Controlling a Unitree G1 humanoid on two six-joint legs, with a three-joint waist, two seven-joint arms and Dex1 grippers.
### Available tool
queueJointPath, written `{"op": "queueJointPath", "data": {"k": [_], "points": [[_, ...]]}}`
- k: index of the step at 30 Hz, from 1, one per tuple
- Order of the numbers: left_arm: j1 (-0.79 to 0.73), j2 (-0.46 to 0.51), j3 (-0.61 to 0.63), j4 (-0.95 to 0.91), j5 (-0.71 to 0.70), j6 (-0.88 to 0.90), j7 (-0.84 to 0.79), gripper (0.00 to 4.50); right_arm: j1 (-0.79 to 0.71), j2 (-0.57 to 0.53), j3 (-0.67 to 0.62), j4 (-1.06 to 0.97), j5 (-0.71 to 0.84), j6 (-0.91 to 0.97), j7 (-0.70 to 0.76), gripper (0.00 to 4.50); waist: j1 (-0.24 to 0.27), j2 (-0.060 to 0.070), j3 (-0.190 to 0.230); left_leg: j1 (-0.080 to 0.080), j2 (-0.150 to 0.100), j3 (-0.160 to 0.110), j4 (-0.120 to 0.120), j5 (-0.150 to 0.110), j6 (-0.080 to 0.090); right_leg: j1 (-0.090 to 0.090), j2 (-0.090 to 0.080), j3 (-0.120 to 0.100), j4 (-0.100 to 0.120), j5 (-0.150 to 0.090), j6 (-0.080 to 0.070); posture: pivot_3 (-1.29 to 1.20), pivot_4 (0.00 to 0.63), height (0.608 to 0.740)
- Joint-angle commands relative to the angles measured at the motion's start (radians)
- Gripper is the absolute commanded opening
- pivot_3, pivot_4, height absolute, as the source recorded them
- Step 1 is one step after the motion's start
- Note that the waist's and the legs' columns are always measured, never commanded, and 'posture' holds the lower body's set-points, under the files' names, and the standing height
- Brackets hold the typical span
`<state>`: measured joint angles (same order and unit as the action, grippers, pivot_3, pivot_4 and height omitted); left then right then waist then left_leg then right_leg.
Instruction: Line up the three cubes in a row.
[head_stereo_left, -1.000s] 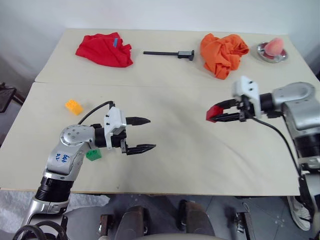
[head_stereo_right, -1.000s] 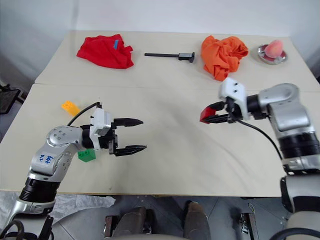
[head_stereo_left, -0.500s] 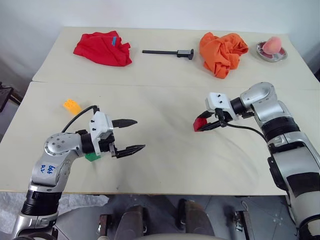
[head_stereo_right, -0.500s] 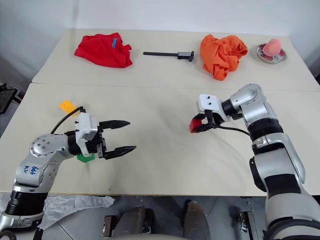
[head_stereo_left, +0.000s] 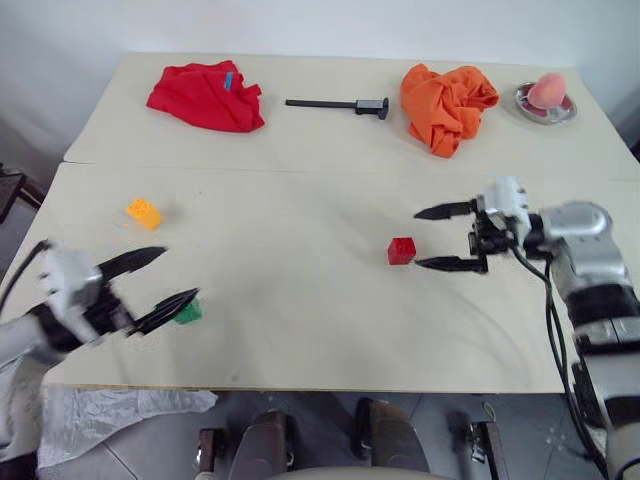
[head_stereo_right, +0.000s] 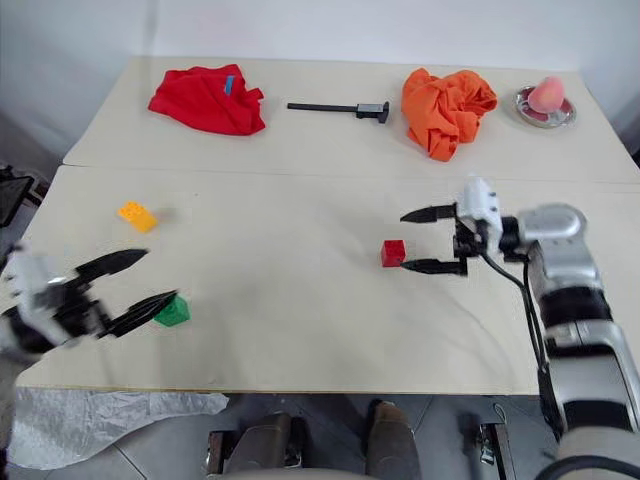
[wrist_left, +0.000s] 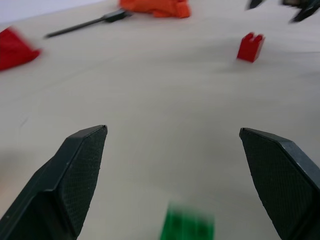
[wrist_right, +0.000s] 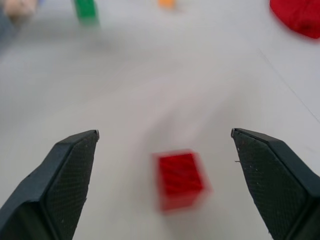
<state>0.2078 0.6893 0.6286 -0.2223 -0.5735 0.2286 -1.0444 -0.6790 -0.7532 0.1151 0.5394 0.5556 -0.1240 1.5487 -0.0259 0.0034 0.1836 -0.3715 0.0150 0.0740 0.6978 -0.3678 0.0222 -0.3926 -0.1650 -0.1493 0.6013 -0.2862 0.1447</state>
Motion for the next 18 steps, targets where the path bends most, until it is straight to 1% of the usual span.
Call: {"op": "queueJointPath", "data": {"k": [1,4,7,8,11,15,17,18], "points": [[0.109,0.013,0.125,0.113,-0.006,-0.075,-0.073,4.5,0.065,0.005,-0.06,-0.145,0.096,0.043,0.065,4.44,-0.002,0.0,0.0,0.001,0.0,0.001,0.001,0.0,0.0,0.0,0.0,0.0,0.0,0.0,0.0,0.0,0.15,0.74],[0.169,0.024,0.186,0.259,0.008,-0.129,-0.101,4.5,0.132,0.013,-0.06,-0.226,0.11,0.108,0.065,4.44,-0.001,0.0,0.0,0.003,0.001,0.004,0.001,0.0,0.0,0.0,0.0,0.002,0.003,0.0,0.0,0.0,0.15,0.74],[0.228,0.031,0.216,0.351,0.02,-0.164,-0.123,4.5,0.199,0.011,-0.044,-0.266,0.106,0.057,0.066,4.44,0.001,0.0,0.0,0.003,0.001,0.003,0.001,0.0,-0.001,0.0,0.0,0.002,0.004,0.0,0.0,0.0,0.15,0.74],[0.25,0.028,0.223,0.36,0.012,-0.163,-0.132,4.5,0.214,0.015,-0.063,-0.259,0.099,0.054,0.064,4.44,0.002,0.0,0.0,0.003,0.001,0.003,0.001,-0.001,0.0,0.0,0.0,0.002,0.004,0.0,0.0,0.0,0.15,0.74],[0.274,0.023,0.217,0.345,0.005,-0.183,-0.143,4.5,0.231,0.015,-0.107,-0.238,0.084,0.038,0.058,4.44,0.008,0.0,0.0,0.003,0.001,0.003,0.001,-0.002,0.001,0.0,-0.002,0.002,0.003,0.0,0.0,0.0,0.15,0.74],[0.215,0.022,0.139,0.248,-0.017,-0.156,-0.129,4.5,0.248,-0.009,-0.168,-0.232,0.084,0.039,0.043,4.44,0.022,0.0,0.0,0.003,0.002,0.003,0.002,-0.002,0.001,0.0,-0.002,0.003,0.004,0.0,0.0,0.0,0.15,0.74],[0.173,0.025,0.092,0.211,-0.006,-0.152,-0.113,4.5,0.264,-0.033,-0.186,-0.239,0.086,0.083,0.048,4.44,0.025,0.0,0.0,0.003,0.003,0.003,0.002,-0.002,0.001,0.0,-0.002,0.003,0.004,0.0,0.0,0.0,0.15,0.74],[0.124,0.028,0.045,0.2,0.006,-0.15,-0.105,4.5,0.286,-0.05,-0.197,-0.243,0.086,0.091,0.056,4.44,0.027,0.0,0.0,0.003,0.003,0.003,0.002,-0.002,0.001,0.0,-0.002,0.003,0.004,0.0,0.0,0.0,0.15,0.74]]}}
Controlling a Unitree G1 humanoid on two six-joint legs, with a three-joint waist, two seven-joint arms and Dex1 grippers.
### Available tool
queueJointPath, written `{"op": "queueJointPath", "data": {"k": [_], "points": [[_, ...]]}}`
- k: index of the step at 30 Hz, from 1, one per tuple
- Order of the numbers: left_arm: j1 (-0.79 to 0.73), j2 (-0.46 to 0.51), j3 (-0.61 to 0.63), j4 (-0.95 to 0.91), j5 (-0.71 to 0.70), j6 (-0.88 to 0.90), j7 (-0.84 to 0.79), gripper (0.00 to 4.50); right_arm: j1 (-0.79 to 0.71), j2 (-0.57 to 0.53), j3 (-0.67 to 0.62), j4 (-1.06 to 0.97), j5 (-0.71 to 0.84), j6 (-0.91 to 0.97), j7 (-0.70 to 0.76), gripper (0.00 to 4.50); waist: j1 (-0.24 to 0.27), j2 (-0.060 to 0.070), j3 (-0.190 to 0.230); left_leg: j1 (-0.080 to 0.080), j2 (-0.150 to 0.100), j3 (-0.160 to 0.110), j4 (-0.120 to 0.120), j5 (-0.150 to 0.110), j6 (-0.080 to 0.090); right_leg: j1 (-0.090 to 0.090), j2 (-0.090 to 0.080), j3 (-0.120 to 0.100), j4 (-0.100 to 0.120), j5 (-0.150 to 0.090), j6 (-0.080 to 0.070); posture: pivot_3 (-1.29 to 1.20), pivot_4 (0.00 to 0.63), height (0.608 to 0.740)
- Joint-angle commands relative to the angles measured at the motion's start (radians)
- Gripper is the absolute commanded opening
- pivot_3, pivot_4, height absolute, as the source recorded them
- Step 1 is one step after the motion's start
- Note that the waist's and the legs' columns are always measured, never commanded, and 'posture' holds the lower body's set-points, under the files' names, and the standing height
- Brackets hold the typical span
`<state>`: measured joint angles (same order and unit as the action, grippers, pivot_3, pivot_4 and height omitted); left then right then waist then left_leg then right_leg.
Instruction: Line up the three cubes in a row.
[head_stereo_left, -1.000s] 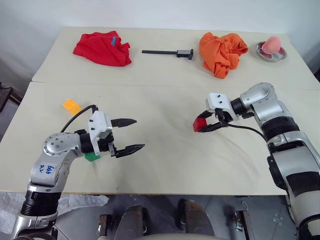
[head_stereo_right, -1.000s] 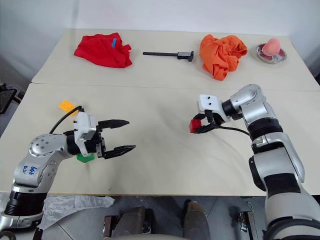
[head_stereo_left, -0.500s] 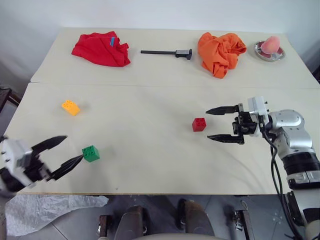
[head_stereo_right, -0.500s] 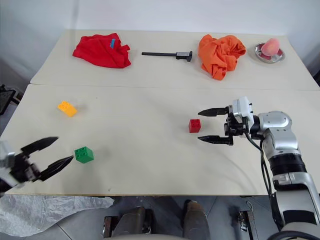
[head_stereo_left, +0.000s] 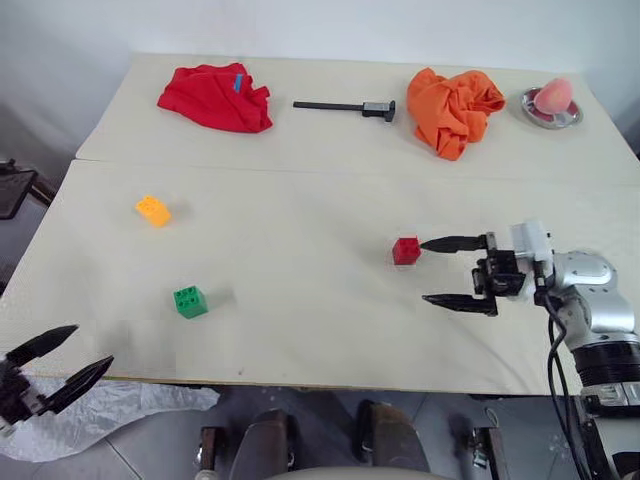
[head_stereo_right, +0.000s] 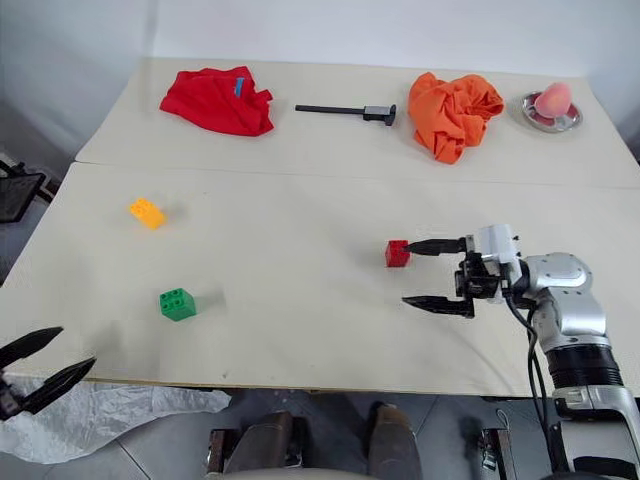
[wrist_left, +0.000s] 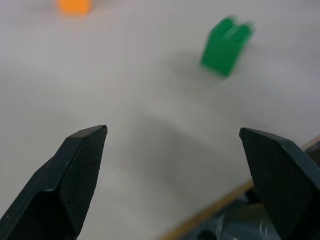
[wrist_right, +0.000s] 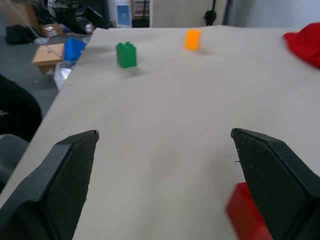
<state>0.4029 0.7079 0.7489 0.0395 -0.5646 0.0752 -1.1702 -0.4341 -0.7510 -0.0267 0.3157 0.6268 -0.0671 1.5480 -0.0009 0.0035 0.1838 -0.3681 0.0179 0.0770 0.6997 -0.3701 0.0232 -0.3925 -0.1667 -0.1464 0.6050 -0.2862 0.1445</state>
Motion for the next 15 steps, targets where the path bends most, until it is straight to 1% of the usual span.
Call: {"op": "queueJointPath", "data": {"k": [1,3,5,10,13,15], "points": [[-0.106,0.012,-0.108,-0.068,0.005,0.006,0.027,4.5,0.056,-0.064,-0.063,-0.023,0.014,0.038,0.062,4.44,0.006,0.0,0.0,0.0,0.0,0.0,0.0,0.0,0.0,0.0,0.0,0.0,0.0,0.0,0.0,0.0,0.15,0.74],[-0.19,0.019,-0.185,-0.046,0.026,0.013,0.027,4.5,0.09,-0.082,-0.082,-0.024,0.012,0.035,0.066,4.44,0.003,0.0,0.0,0.0,-0.003,0.0,0.0,0.0,0.0,0.0,0.0,0.0,0.0,0.0,0.0,0.0,0.15,0.74],[-0.257,0.039,-0.256,0.014,0.075,0.001,0.017,4.5,0.122,-0.093,-0.099,-0.034,0.01,0.024,0.065,4.44,0.001,0.0,0.0,0.0,-0.004,0.001,0.0,0.0,0.0,0.0,0.0,0.0,0.0,0.0,0.0,0.0,0.15,0.74],[-0.331,0.053,-0.319,0.081,0.079,0.008,-0.014,4.5,0.156,-0.087,-0.132,-0.073,0.009,0.035,0.03,4.44,-0.025,0.0,0.0,0.001,-0.002,0.011,-0.001,0.0,0.0,-0.001,0.002,0.0,0.0,0.0,0.0,0.0,0.15,0.74],[-0.363,0.075,-0.365,0.108,0.105,-0.005,-0.041,3.94,0.198,-0.079,-0.157,-0.102,0.009,0.031,0.008,4.5,-0.025,0.0,0.0,0.001,-0.002,0.011,-0.001,0.0,0.0,-0.001,0.002,0.0,0.001,0.0,0.0,0.0,0.15,0.74],[-0.381,0.09,-0.38,0.122,0.11,-0.013,-0.061,3.37,0.219,-0.076,-0.169,-0.122,0.01,0.038,-0.008,4.5,-0.024,0.0,0.0,0.001,-0.002,0.011,0.0,0.0,0.0,-0.001,0.002,0.0,0.001,0.0,0.0,0.0,0.15,0.74]]}}
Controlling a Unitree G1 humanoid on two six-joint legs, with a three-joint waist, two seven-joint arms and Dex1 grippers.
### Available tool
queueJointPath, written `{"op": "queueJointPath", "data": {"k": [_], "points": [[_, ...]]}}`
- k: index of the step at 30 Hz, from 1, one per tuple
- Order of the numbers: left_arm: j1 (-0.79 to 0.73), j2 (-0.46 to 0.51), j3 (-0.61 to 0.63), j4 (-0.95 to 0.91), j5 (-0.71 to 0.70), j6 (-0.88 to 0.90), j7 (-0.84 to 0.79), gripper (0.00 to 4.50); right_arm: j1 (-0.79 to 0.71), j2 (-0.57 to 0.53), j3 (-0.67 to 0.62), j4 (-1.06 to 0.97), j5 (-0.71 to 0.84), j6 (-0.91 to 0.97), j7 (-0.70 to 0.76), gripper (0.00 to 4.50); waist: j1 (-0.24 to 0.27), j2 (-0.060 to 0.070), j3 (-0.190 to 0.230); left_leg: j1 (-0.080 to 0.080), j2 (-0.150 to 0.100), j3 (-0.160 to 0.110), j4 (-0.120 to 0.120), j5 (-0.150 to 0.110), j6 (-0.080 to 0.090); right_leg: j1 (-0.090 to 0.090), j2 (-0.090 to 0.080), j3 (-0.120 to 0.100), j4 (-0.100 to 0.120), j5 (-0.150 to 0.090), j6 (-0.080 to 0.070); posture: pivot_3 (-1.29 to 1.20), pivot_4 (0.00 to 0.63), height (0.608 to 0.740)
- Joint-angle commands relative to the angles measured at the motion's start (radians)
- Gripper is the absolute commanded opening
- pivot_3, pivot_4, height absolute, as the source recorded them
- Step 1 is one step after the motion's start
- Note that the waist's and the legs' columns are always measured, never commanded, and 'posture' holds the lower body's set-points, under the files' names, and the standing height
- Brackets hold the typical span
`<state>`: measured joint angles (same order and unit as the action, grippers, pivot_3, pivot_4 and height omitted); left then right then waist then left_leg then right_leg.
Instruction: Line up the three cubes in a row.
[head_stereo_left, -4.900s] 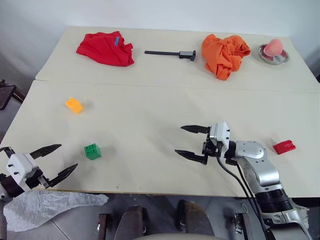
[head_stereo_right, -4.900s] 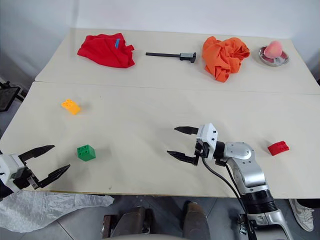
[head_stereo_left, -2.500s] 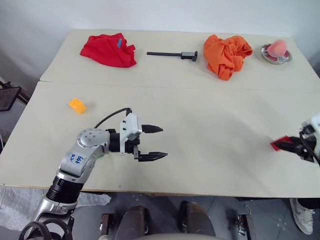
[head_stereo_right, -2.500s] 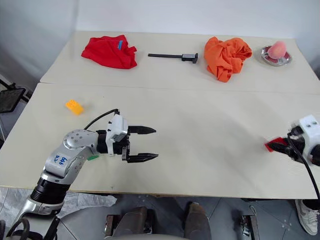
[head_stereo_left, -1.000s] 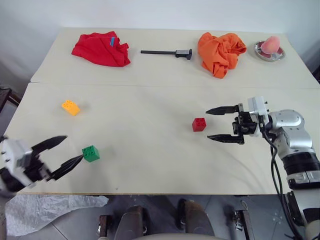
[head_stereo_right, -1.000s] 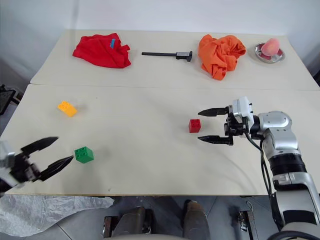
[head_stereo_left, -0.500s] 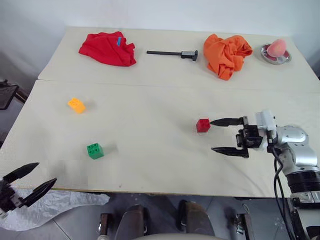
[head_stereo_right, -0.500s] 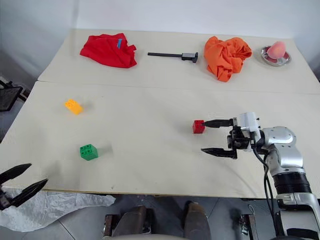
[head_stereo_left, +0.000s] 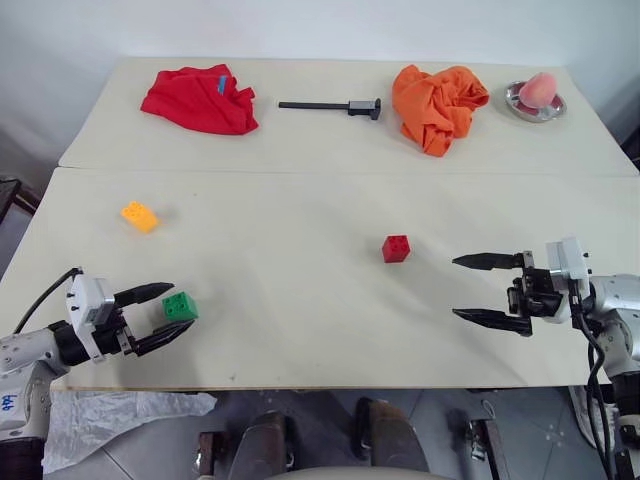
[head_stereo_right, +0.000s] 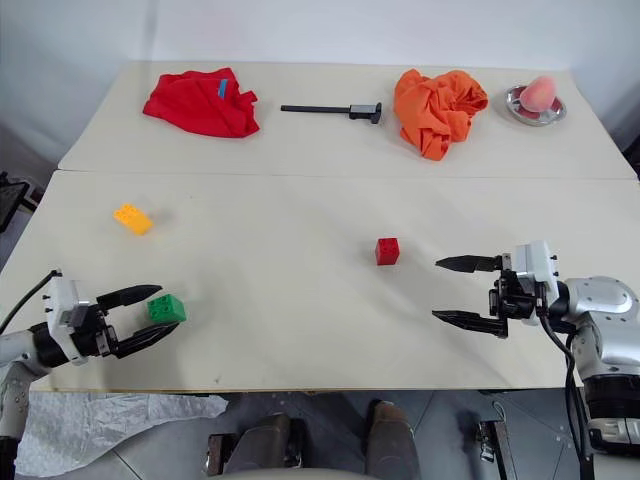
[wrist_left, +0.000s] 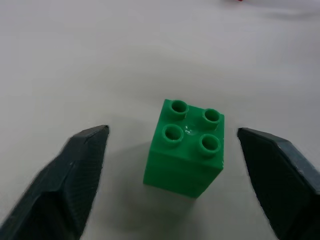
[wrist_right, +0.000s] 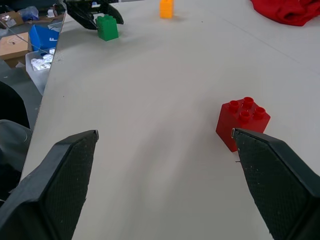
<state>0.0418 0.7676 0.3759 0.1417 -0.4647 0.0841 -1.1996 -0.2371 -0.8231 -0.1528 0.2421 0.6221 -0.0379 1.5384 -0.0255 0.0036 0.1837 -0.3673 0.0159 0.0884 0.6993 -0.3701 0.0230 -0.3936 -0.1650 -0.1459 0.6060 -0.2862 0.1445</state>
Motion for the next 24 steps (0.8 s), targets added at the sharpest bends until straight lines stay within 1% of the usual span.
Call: {"op": "queueJointPath", "data": {"k": [1,2,5,6,9,10,12,14,16,19,21,24], "points": [[-0.025,0.041,-0.021,0.025,0.024,-0.043,-0.049,2.99,0.028,-0.003,-0.046,-0.054,0.014,0.011,0.0,4.5,0.001,0.0,0.0,0.0,0.0,0.0,0.0,0.0,0.0,0.0,0.0,0.001,0.0,0.0,0.0,0.0,0.15,0.74],[-0.035,0.046,-0.033,0.026,0.027,-0.053,-0.065,2.7,0.033,-0.002,-0.049,-0.058,0.011,0.013,-0.004,4.5,0.002,0.0,0.0,0.0,0.0,0.0,0.0,0.0,0.0,0.0,0.0,0.001,0.0,0.0,0.0,0.0,0.15,0.74],[-0.102,0.042,-0.053,-0.011,-0.014,-0.004,-0.062,1.74,0.041,0.001,-0.057,-0.066,0.008,0.017,-0.015,4.5,0.01,0.0,0.0,0.0,0.0,0.0,0.0,0.0,0.0,0.0,0.0,0.001,0.0,0.0,0.0,0.0,0.15,0.74],[-0.133,0.041,-0.063,-0.02,-0.026,0.01,-0.067,1.49,0.044,0.002,-0.063,-0.067,0.007,0.017,-0.021,4.5,0.015,0.0,0.0,0.0,0.0,0.0,0.0,0.0,0.0,0.0,0.0,0.001,0.0,0.0,0.0,0.0,0.15,0.74],[-0.239,0.035,-0.113,-0.055,-0.062,0.073,-0.09,1.48,0.051,0.01,-0.091,-0.08,0.022,0.035,-0.055,4.5,0.027,0.0,0.0,0.0,-0.001,0.0,0.001,0.0,0.0,0.0,0.0,0.001,0.001,0.0,0.0,0.0,0.15,0.74],[-0.304,0.026,-0.154,-0.057,-0.059,0.095,-0.101,1.48,0.058,0.012,-0.106,-0.087,0.029,0.043,-0.07,4.5,0.032,0.0,0.0,0.0,-0.001,0.0,0.001,0.0,0.0,0.0,0.0,0.001,0.001,0.0,0.0,0.0,0.15,0.74],[-0.44,-0.003,-0.242,-0.03,-0.03,0.122,-0.126,1.48,0.073,0.016,-0.127,-0.097,0.031,0.048,-0.085,4.5,0.043,0.0,0.0,-0.001,-0.002,-0.001,0.002,0.0,0.0,0.0,0.0,0.001,0.001,0.0,0.001,0.0,0.15,0.74],[-0.562,-0.047,-0.317,0.042,0.02,0.113,-0.137,1.48,0.086,0.024,-0.145,-0.106,0.033,0.051,-0.1,4.5,0.05,0.0,0.0,-0.001,-0.002,0.0,0.003,0.0,0.0,0.0,0.0,0.001,0.001,0.001,0.001,0.0,0.15,0.74],[-0.715,-0.121,-0.406,0.192,0.097,0.079,-0.149,1.48,0.099,0.032,-0.164,-0.118,0.036,0.052,-0.119,4.5,0.052,0.0,0.0,-0.001,-0.002,0.0,0.002,0.0,0.001,0.001,0.0,0.001,0.001,0.001,0.001,0.0,0.15,0.74],[-0.94,-0.257,-0.51,0.518,0.23,-0.043,-0.145,1.48,0.13,0.044,-0.2,-0.149,0.041,0.056,-0.155,4.5,0.055,-0.001,0.0,-0.002,-0.003,0.001,0.003,0.001,0.001,0.001,0.001,0.001,0.0,0.001,0.001,0.0,0.15,0.74],[-1.026,-0.314,-0.531,0.685,0.28,-0.116,-0.142,1.48,0.16,0.052,-0.221,-0.179,0.041,0.057,-0.177,4.5,0.051,-0.001,0.0,-0.002,-0.003,0.001,0.002,0.001,0.002,0.001,0.001,0.001,-0.001,0.001,0.003,0.0,0.15,0.74],[-1.108,-0.37,-0.558,0.85,0.339,-0.189,-0.156,1.48,0.214,0.071,-0.248,-0.244,0.051,0.066,-0.221,4.5,0.037,-0.002,0.001,-0.003,-0.003,0.003,-0.001,0.001,0.002,-0.001,0.001,0.001,-0.004,0.001,0.003,0.0,0.15,0.74]]}}
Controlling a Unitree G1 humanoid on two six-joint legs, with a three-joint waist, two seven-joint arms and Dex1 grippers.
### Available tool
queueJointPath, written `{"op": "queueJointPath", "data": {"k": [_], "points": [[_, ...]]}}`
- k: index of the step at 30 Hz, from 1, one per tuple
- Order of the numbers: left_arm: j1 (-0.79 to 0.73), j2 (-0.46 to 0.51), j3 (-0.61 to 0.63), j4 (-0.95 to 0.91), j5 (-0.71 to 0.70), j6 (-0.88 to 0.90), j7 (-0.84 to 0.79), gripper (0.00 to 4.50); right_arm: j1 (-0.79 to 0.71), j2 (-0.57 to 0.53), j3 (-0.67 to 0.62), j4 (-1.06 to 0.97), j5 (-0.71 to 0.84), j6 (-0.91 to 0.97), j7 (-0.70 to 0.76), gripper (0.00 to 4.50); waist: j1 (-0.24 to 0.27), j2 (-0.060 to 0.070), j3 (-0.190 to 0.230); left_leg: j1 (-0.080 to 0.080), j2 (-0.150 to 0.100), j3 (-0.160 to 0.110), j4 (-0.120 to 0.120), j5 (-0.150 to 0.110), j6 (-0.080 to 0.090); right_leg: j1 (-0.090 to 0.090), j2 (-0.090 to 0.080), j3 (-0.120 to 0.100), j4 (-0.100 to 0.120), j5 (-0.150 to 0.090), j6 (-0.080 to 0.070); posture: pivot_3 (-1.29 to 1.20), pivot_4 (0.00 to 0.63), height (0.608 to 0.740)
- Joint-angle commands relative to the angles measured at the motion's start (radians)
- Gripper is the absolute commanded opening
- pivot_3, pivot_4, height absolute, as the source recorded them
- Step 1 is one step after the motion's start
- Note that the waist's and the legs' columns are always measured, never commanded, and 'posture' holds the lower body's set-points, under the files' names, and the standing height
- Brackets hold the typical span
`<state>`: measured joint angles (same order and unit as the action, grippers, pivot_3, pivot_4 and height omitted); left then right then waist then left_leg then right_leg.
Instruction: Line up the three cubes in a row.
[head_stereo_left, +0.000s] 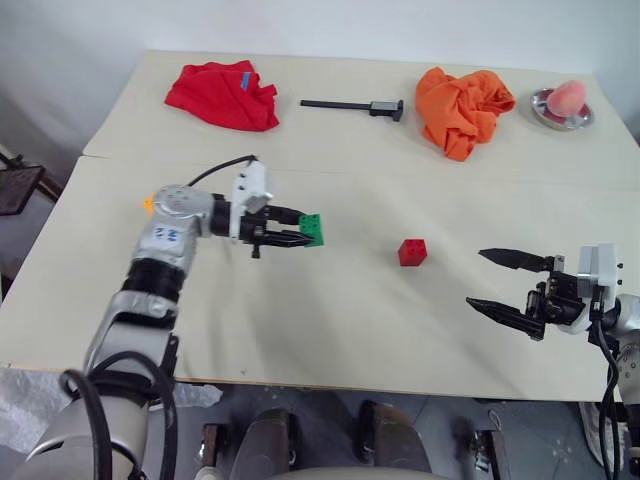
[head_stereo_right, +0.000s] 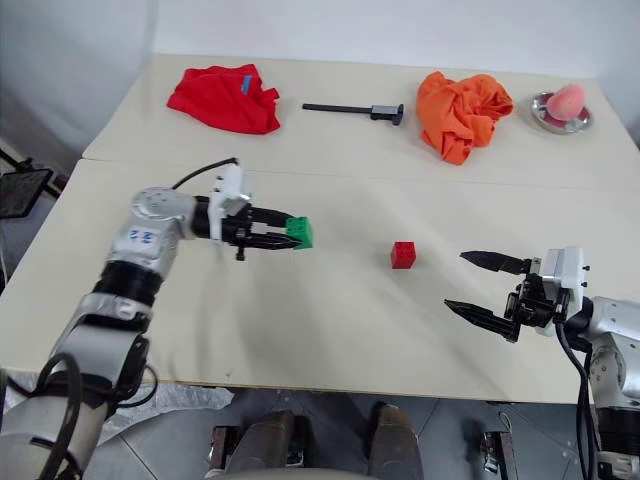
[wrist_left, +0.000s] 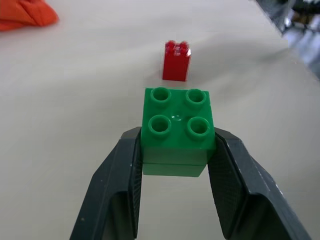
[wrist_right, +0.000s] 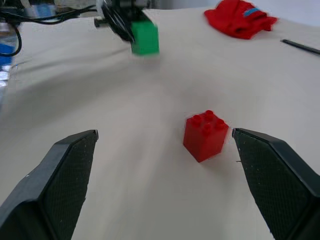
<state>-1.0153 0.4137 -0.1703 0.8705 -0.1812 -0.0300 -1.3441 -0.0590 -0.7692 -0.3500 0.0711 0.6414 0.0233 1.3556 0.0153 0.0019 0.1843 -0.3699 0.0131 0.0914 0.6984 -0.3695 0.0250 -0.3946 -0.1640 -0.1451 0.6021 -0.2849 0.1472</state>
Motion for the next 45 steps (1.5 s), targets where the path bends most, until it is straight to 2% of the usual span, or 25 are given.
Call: {"op": "queueJointPath", "data": {"k": [1,8,12,14,17,20,22,26,28,31,33,35,37,39,42,45], "points": [[-0.07,-0.03,-0.015,0.163,0.065,-0.083,-0.032,1.48,0.055,0.024,-0.058,-0.097,0.035,0.009,-0.053,4.5,-0.009,0.0,0.0,0.0,0.0,0.0,-0.001,0.0,0.0,0.0,0.0,0.0,0.0,0.0,0.0,0.0,0.15,0.74],[-0.146,-0.083,-0.021,0.322,0.158,-0.17,-0.006,1.48,0.174,0.069,-0.089,-0.212,0.048,0.021,-0.119,4.5,-0.011,-0.001,0.001,-0.001,0.0,0.0,0.001,0.0,0.0,-0.001,0.0,-0.001,0.0,0.0,0.001,0.0,0.15,0.74],[-0.16,-0.09,-0.036,0.353,0.194,-0.201,-0.099,1.48,0.211,0.091,-0.082,-0.244,0.047,0.018,-0.137,4.5,-0.007,-0.001,0.001,-0.001,0.0,0.0,0.001,0.0,0.0,0.0,0.0,-0.001,0.0,0.0,0.001,0.0,0.15,0.74],[-0.167,-0.087,-0.025,0.362,0.207,-0.21,-0.055,2.23,0.208,0.094,-0.078,-0.245,0.045,0.017,-0.141,4.5,-0.006,-0.001,0.001,-0.001,0.0,0.0,0.001,0.0,0.001,0.0,0.0,-0.001,0.0,0.0,0.001,0.0,0.15,0.74],[-0.173,-0.085,0.017,0.362,0.192,-0.237,-0.006,3.14,0.196,0.099,-0.069,-0.238,0.042,0.015,-0.143,4.5,-0.004,-0.001,0.001,-0.001,0.001,-0.001,0.001,0.0,0.0,0.0,0.0,-0.001,0.0,0.0,0.001,0.0,0.15,0.74],[-0.141,-0.061,0.087,0.307,0.119,-0.268,-0.076,4.11,0.171,0.105,-0.044,-0.235,0.041,0.018,-0.142,4.5,-0.004,-0.001,0.001,-0.001,0.001,-0.001,0.001,0.0,0.0,0.0,0.0,-0.001,0.0,0.0,0.001,0.0,0.15,0.74],[-0.102,-0.031,0.111,0.264,0.095,-0.281,-0.125,4.46,0.151,0.107,-0.028,-0.231,0.042,0.026,-0.137,4.5,-0.008,-0.001,0.001,-0.001,0.001,-0.001,0.001,0.0,0.0,0.0,0.0,-0.001,0.0,0.0,0.001,0.0,0.15,0.74],[0.112,0.07,0.223,0.003,-0.031,-0.216,-0.134,4.46,0.041,0.125,0.029,-0.191,0.026,0.055,-0.174,4.5,-0.037,0.0,0.0,0.002,0.002,0.0,0.001,0.0,0.0,0.0,0.0,0.0,0.002,0.0,0.0,0.0,0.15,0.74],[0.261,0.097,0.313,-0.189,-0.105,-0.17,-0.036,4.46,-0.022,0.149,0.051,-0.17,0.031,0.082,-0.213,4.5,-0.042,0.0,0.0,0.001,0.002,-0.001,0.001,0.0,0.0,-0.001,0.0,0.0,0.003,0.0,0.0,0.0,0.15,0.74],[0.573,0.134,0.485,-0.526,-0.199,-0.071,0.149,4.46,-0.113,0.169,0.119,-0.124,-0.005,0.052,-0.164,4.5,-0.05,0.0,0.0,0.002,0.002,-0.009,0.002,0.0,0.0,-0.001,-0.001,0.002,0.004,0.0,0.0,0.0,0.15,0.74],[0.743,0.132,0.578,-0.677,-0.231,-0.039,0.252,4.46,-0.162,0.185,0.147,-0.095,-0.019,0.032,-0.144,4.5,-0.045,0.0,0.0,0.002,0.002,-0.011,0.002,0.0,0.0,-0.001,-0.001,0.002,0.004,0.0,0.0,0.0,0.15,0.74],[0.832,0.128,0.615,-0.77,-0.259,0.001,0.317,4.46,-0.184,0.191,0.155,-0.078,-0.022,0.026,-0.131,4.5,-0.034,0.0,0.0,0.002,0.003,-0.012,0.002,0.0,0.0,0.0,-0.002,0.002,0.004,0.0,0.0,0.0,0.15,0.74],[1.035,0.047,0.779,-0.829,-0.276,-0.053,0.457,4.46,-0.249,0.219,0.204,-0.048,-0.046,-0.002,-0.102,4.5,-0.02,0.0,0.0,0.001,0.003,-0.015,0.004,0.0,0.0,0.001,-0.003,0.001,0.005,0.0,0.0,0.0,0.15,0.74],[1.179,-0.018,0.878,-0.868,-0.281,-0.091,0.554,4.46,-0.29,0.232,0.236,-0.032,-0.06,-0.017,-0.075,4.5,-0.022,0.001,-0.001,0.003,0.003,-0.013,0.005,-0.001,0.002,0.003,-0.004,0.004,0.004,0.001,0.001,0.0,0.15,0.74],[1.277,-0.102,0.952,-0.932,-0.337,-0.085,0.674,4.46,-0.303,0.229,0.249,-0.046,-0.056,-0.011,-0.052,4.5,-0.007,-0.001,-0.001,0.002,0.003,-0.013,0.004,-0.001,0.002,0.002,-0.004,0.003,0.003,0.001,0.001,0.0,0.15,0.74],[1.334,-0.148,0.961,-1.002,-0.384,-0.056,0.738,4.46,-0.301,0.223,0.252,-0.064,-0.047,0.006,-0.046,4.5,0.014,-0.002,-0.001,0.001,0.003,-0.016,0.007,-0.001,0.002,0.003,-0.004,0.001,0.004,0.001,0.001,0.0,0.15,0.74]]}}
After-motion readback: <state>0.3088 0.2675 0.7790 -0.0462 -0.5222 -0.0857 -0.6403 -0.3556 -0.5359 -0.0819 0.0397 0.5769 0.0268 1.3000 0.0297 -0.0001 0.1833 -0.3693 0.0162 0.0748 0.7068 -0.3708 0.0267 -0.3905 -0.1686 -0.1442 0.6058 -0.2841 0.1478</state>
